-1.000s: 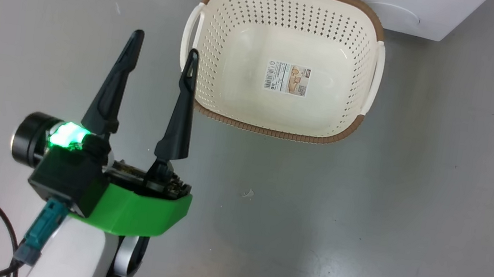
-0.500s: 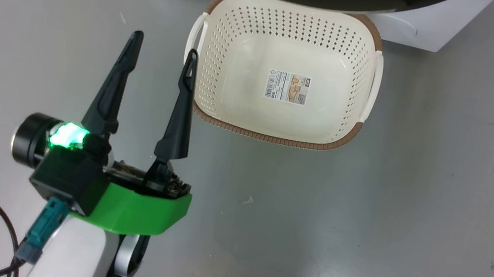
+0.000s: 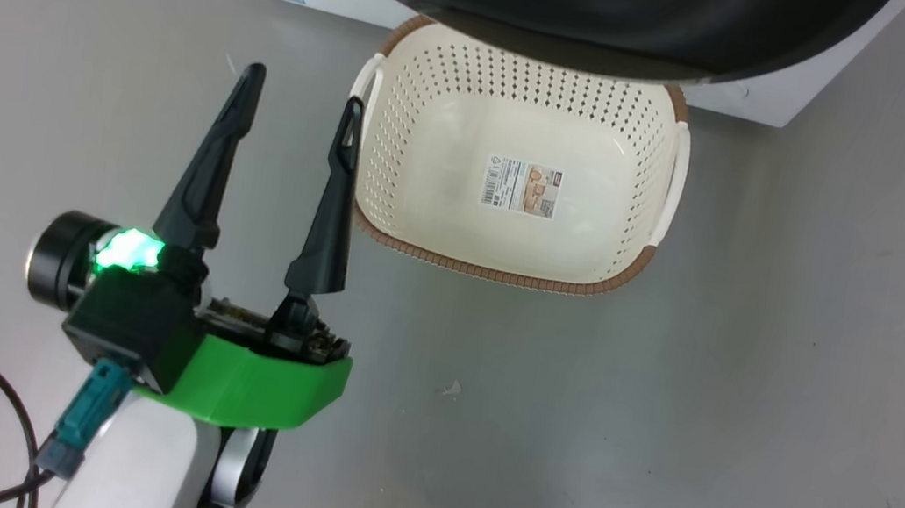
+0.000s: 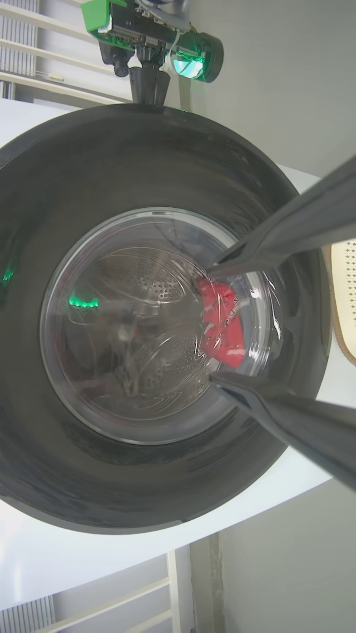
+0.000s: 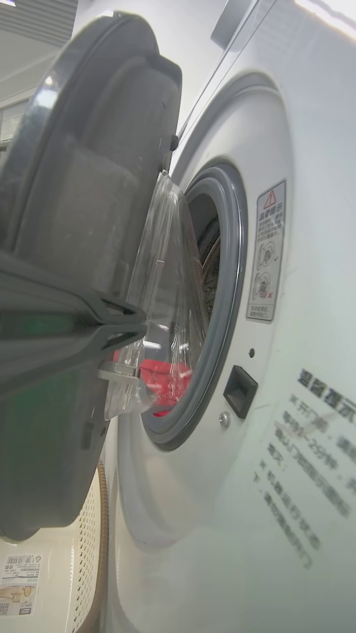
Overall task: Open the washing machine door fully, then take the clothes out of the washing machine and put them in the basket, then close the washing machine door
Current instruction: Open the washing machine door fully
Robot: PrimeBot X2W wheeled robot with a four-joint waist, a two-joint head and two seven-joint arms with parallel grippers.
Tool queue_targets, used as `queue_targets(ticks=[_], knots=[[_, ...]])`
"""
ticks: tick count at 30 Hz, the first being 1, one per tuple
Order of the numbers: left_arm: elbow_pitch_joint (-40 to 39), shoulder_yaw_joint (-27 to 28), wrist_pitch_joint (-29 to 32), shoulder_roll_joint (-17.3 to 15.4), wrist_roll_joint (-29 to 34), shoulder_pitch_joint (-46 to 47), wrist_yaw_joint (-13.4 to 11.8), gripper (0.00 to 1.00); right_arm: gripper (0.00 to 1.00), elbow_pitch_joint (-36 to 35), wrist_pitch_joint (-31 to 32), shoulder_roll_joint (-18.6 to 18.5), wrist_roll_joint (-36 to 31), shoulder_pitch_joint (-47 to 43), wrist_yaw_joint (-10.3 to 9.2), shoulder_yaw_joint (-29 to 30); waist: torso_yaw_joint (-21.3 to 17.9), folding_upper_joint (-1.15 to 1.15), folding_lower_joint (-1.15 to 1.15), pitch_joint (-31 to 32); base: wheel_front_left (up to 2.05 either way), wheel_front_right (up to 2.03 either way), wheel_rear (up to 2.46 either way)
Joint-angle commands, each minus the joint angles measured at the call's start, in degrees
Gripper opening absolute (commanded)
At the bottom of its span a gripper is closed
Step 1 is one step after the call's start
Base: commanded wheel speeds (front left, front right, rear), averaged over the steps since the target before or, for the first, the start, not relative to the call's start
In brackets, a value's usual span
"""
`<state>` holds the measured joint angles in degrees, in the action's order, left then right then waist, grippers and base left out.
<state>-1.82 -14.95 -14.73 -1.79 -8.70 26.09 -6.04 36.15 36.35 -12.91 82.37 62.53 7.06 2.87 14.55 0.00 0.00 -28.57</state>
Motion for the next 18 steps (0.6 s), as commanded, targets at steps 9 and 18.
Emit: queue_targets(ticks=[9, 18], knots=[[-0.6, 1.4, -0.3, -1.1, -1.2, -1.8, -0.9, 1.00, 0.00, -4.8, 1.9, 0.7, 0.8, -6.6, 0.43, 0.9, 1.7, 0.00, 0.00, 3.2, 0.00, 0.00, 0.00], [1.2, 1.5, -0.3, -1.1, -1.7, -3.8, -1.0, 1.00, 0.00, -8.3, 3.3, 1.5, 0.8, -14.2, 0.43, 1.9, 2.5, 0.00, 0.00, 7.0, 0.00, 0.00, 0.00]])
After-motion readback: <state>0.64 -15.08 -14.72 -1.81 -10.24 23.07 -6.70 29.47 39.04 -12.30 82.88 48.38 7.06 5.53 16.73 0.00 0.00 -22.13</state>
